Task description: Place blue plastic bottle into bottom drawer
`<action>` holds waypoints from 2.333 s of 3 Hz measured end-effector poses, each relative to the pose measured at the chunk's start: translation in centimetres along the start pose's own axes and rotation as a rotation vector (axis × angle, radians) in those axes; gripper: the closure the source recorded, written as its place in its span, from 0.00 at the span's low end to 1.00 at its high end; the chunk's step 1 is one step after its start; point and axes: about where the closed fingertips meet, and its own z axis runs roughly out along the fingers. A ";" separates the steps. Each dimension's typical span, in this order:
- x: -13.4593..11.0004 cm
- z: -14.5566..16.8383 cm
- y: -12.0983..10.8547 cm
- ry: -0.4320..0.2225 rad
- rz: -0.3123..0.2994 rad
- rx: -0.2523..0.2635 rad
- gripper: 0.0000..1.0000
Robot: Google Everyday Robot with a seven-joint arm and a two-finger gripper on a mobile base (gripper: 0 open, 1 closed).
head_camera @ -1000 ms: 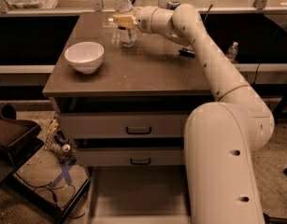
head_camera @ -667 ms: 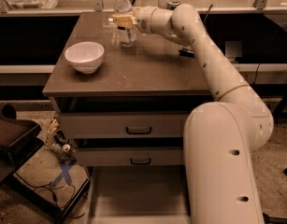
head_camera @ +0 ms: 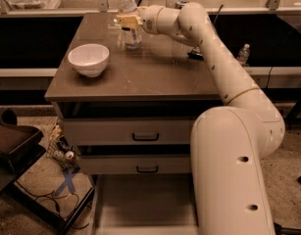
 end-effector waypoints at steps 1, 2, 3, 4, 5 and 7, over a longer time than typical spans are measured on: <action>-2.6 -2.7 0.9 -0.015 -0.025 0.005 1.00; -10.2 -10.1 2.9 -0.098 -0.100 0.075 1.00; -18.1 -18.3 8.3 -0.200 -0.154 0.184 1.00; -18.2 -21.2 13.1 -0.223 -0.124 0.217 1.00; -10.9 -23.9 15.9 -0.149 -0.025 0.199 1.00; 7.2 -30.1 24.5 -0.012 0.060 0.162 1.00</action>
Offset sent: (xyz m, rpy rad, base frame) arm -0.2029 -0.0995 0.0870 -0.0046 -0.1028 -0.1060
